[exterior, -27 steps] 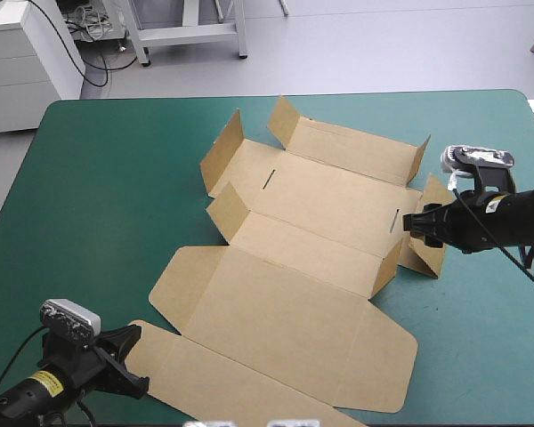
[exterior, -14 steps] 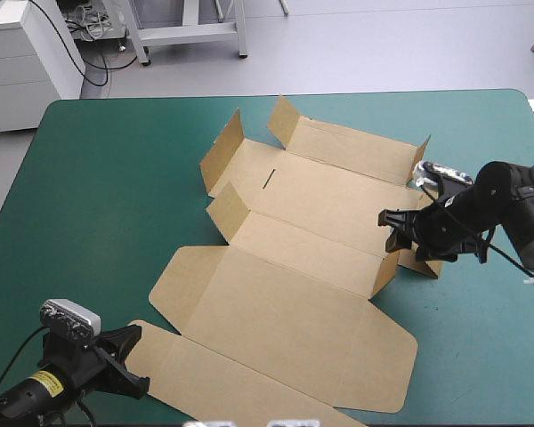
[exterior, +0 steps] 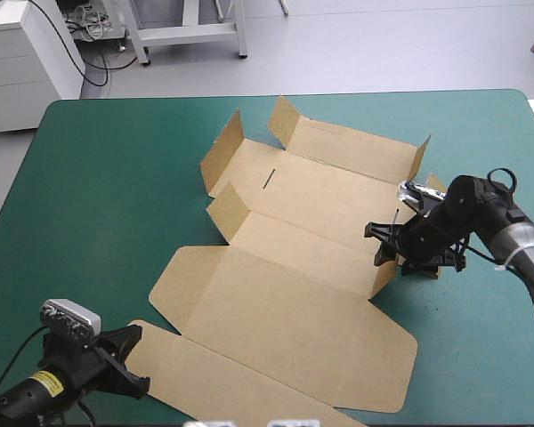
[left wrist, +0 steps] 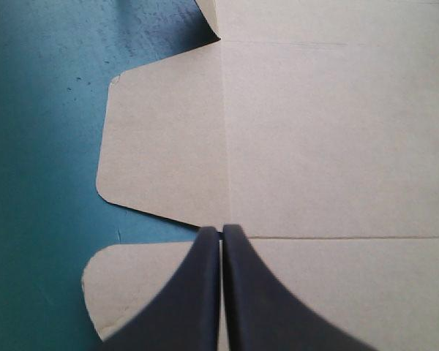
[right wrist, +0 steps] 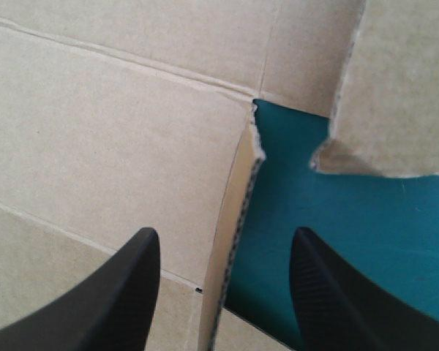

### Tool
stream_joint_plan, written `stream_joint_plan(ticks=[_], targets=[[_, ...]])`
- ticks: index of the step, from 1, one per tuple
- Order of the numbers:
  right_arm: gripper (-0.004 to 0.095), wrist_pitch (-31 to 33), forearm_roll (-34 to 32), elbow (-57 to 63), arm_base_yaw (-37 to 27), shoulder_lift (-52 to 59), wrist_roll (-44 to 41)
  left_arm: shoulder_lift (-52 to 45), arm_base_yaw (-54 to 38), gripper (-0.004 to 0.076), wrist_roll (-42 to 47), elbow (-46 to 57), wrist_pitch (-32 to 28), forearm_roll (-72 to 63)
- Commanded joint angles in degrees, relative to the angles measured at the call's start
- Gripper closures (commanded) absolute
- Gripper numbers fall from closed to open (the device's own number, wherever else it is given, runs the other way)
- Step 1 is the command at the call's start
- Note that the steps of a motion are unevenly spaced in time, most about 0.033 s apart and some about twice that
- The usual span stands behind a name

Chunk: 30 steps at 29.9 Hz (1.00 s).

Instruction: Fold the box

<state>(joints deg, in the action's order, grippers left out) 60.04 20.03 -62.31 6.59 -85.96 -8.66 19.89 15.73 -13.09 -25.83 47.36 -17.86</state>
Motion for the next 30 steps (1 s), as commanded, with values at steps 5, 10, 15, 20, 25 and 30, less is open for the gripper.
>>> stream_joint_plan(ticks=[5, 10, 15, 20, 25, 30], targets=[[0.0544, -0.8, 2.0, -1.2, 0.0, -1.2, -0.3, 0.8, 0.2, 0.0732, 0.2, -1.4, -3.4, -1.3], [0.0685, -1.2, 1.4, -1.2, 2.2, -2.0, -0.3, 0.8, 0.2, 0.0732, 0.2, -1.4, -3.4, -1.3], [0.0872, -1.9, 0.4, -1.2, 3.5, -2.8, -0.2, 0.8, 0.2, 0.0732, 0.2, -1.4, -3.4, -1.3], [0.0928, -1.3, -0.2, -1.3, 3.5, -2.8, 0.1, 0.8, 0.2, 0.0732, 0.2, -1.4, -3.4, -1.3], [0.0928, -1.4, -1.7, -1.6, 3.5, -2.8, 0.3, 0.8, 0.2, 0.0732, 0.2, -1.4, -3.4, -1.3], [0.0928, 0.7, -9.0, -6.3, 3.5, -3.2, 1.0, 0.8, 0.2, 0.0732, 0.2, -1.4, -3.4, -1.3]])
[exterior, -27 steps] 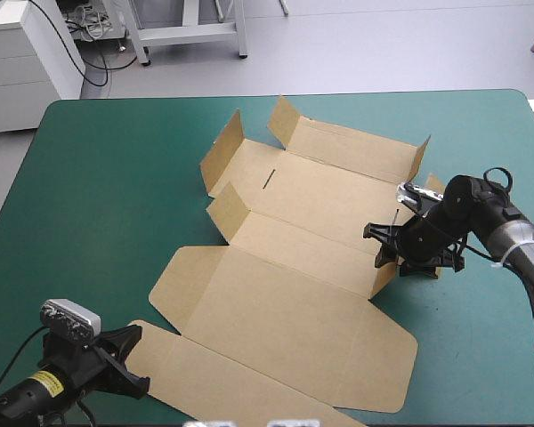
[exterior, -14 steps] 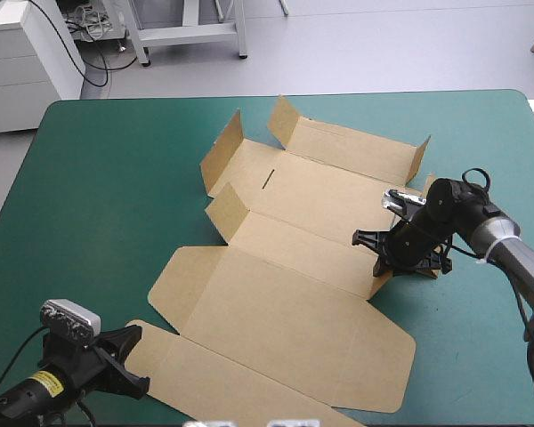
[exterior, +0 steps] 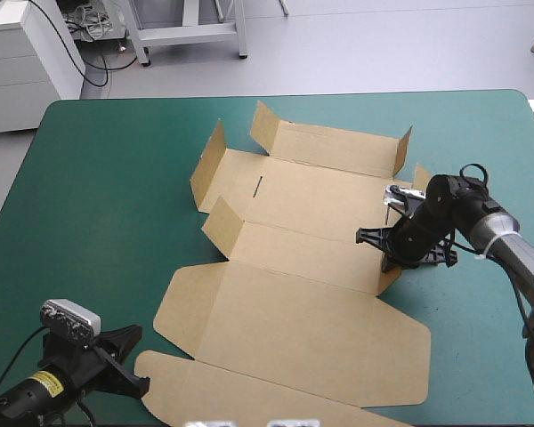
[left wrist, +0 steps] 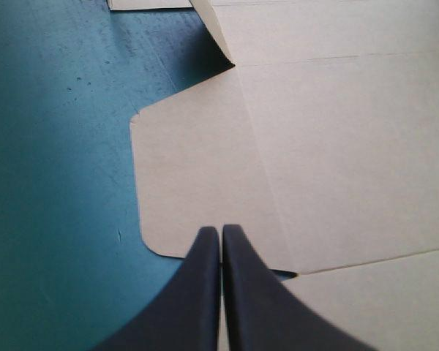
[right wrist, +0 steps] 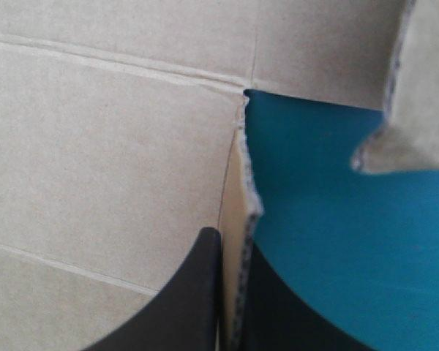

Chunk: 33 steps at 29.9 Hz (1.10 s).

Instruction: Fold the box

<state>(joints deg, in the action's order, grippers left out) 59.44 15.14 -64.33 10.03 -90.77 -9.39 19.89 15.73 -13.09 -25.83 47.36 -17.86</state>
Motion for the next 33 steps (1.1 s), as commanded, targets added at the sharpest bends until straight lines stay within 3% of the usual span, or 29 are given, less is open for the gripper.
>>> stream_joint_plan(ticks=[1, 7, 11, 19, 27, 33], targets=[[0.0928, 1.6, -5.3, -5.5, 0.0, 1.5, 2.2, 0.8, 0.2, 0.0732, 0.2, -1.4, -3.4, -1.3], [0.0927, 5.8, -8.0, -15.5, 0.0, -3.6, 13.1, 0.8, 0.2, 0.0732, 0.2, -1.4, -3.4, -1.3], [0.0928, 7.5, -9.5, -24.1, 0.0, -9.4, 16.1, 0.8, 0.2, 0.0732, 0.2, -1.4, -3.4, -1.3], [0.0921, 7.5, -6.7, -40.7, 0.6, -20.2, 29.5, 0.8, 0.2, 0.0732, 0.2, -1.4, -3.4, -1.3], [0.0924, 7.5, -7.4, -54.8, 9.5, -28.6, 50.1, 0.8, 0.2, 0.0732, 0.2, -1.4, -3.4, -1.3], [0.0924, 6.9, -7.3, -60.5, 16.8, -31.3, 55.0, 0.8, 0.2, 0.0732, 0.2, -1.4, -3.4, -1.3]])
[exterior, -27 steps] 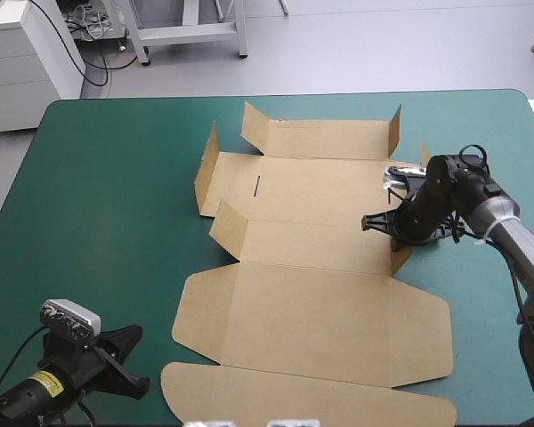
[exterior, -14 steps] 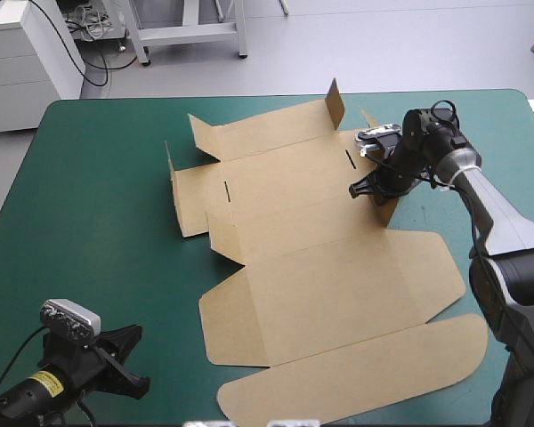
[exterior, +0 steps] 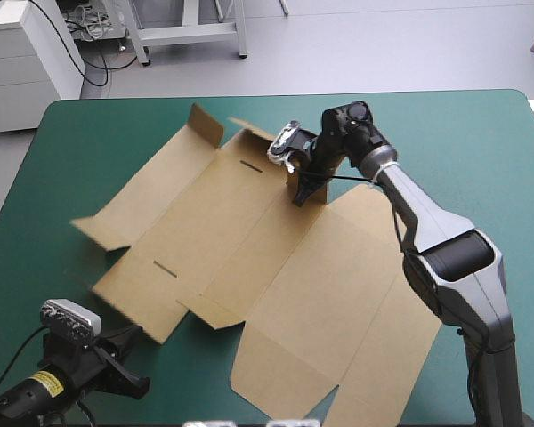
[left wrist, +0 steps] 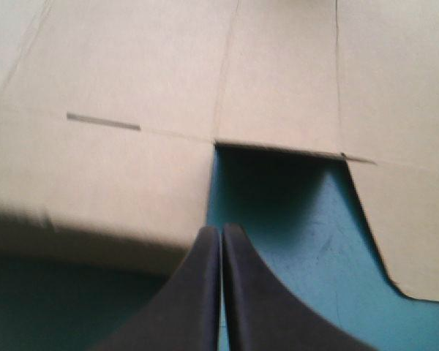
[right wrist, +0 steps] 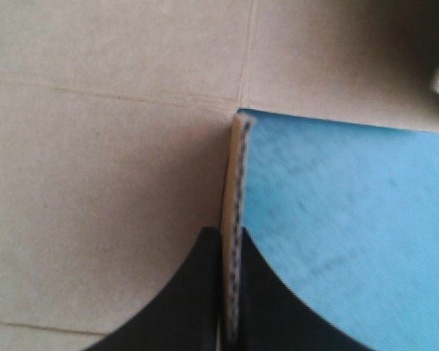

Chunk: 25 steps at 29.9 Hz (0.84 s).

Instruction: Fold the box

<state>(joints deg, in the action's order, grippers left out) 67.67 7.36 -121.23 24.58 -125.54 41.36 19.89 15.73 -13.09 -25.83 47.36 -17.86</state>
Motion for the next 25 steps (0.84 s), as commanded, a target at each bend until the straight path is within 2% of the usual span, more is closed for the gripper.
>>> stream_joint_plan(ticks=[1, 8, 13, 25], targets=[[0.0924, -1.6, 0.5, -3.9, 3.3, 3.4, 5.7, 0.8, 0.2, 0.0732, 0.2, -1.4, -3.4, -1.3], [0.0924, -1.3, 0.8, -5.1, 8.2, 3.4, 11.0, 0.8, 0.2, 0.0732, 0.2, -1.4, -3.4, -1.3], [0.0924, -0.8, 6.3, -5.1, 11.0, 3.4, 16.1, 0.8, 0.2, 0.0732, 0.2, -1.4, -3.4, -1.3], [0.0924, -1.4, 5.5, -5.1, 14.1, 3.4, 19.6, 0.8, 0.2, 0.0732, 0.2, -1.4, -3.4, -1.3]])
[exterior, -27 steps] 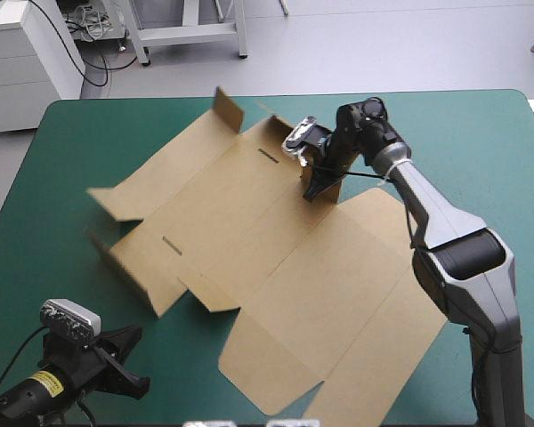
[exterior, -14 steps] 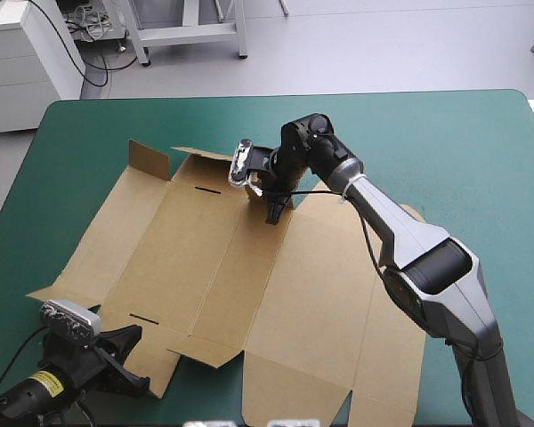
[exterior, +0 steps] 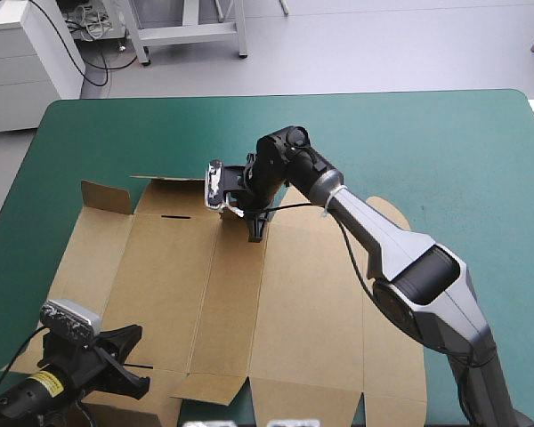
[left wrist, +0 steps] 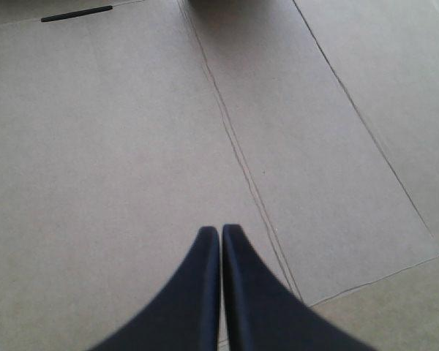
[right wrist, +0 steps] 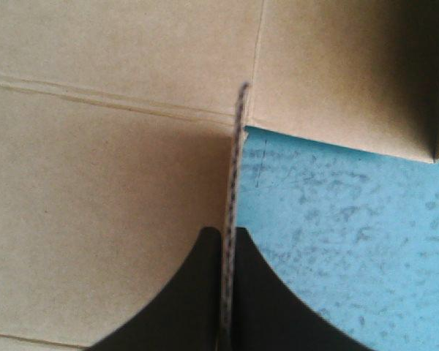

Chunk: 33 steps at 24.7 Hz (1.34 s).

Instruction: Fold the box

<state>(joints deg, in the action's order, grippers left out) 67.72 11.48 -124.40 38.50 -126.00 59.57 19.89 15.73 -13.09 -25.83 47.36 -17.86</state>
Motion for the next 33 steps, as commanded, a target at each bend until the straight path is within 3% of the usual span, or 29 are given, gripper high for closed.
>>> stream_joint_plan(ticks=[1, 7, 9, 12, 13, 16, 19, 21, 24, 26, 28, 33], targets=[[0.0924, -1.4, 1.4, -1.9, 0.2, 3.9, 1.4, 0.8, 0.2, 0.0732, 0.2, -1.4, -3.4, -1.3], [0.0918, -1.6, 1.3, -1.9, 0.2, 3.9, 0.9, 0.8, 0.2, 0.0732, 0.2, -1.4, -3.4, -1.3], [0.0871, -1.8, 1.2, -1.9, 0.2, 4.0, 0.6, 0.8, 0.2, 0.0732, 0.2, -1.4, -3.4, -1.3], [0.0699, -3.1, -0.8, -1.9, 0.1, 4.1, -3.5, 0.8, 0.2, 0.0732, 0.2, -1.4, -3.4, -1.3], [0.0546, -3.8, -1.7, -1.9, -0.3, 4.3, -4.9, 0.8, 0.2, 0.0732, 0.2, -1.4, -3.4, -1.3], [0.0433, -3.6, -1.8, -1.9, -2.0, 5.4, -5.9, 0.8, 0.2, 0.0732, 0.2, -1.4, -3.4, -1.3], [0.0452, -1.3, -3.0, -1.9, -5.2, 7.2, -9.0, 0.8, 0.2, 0.0732, 0.2, -1.4, -3.4, -1.3], [0.0502, -0.7, -4.4, -1.9, -9.8, 10.1, -16.6, 0.8, 0.2, 0.0732, 0.2, -1.4, -3.4, -1.3], [0.06, -0.7, -5.7, -1.8, -15.1, 13.7, -20.1, 0.8, 0.2, 0.0732, 0.2, -1.4, -3.4, -1.3], [0.0732, -0.7, -8.0, -1.8, -20.6, 18.0, -26.0, 0.8, 0.2, 0.0732, 0.2, -1.4, -3.4, -1.3], [0.0928, -0.7, -11.1, 1.6, -26.8, 24.3, -32.1, 0.8, 0.2, 0.0732, 0.2, -1.4, -3.4, -1.3], [0.0924, -0.7, -10.8, 21.4, -35.5, 38.4, -37.8, 0.8, 0.2, 0.0732, 0.2, -1.4, -3.4, -1.3]])
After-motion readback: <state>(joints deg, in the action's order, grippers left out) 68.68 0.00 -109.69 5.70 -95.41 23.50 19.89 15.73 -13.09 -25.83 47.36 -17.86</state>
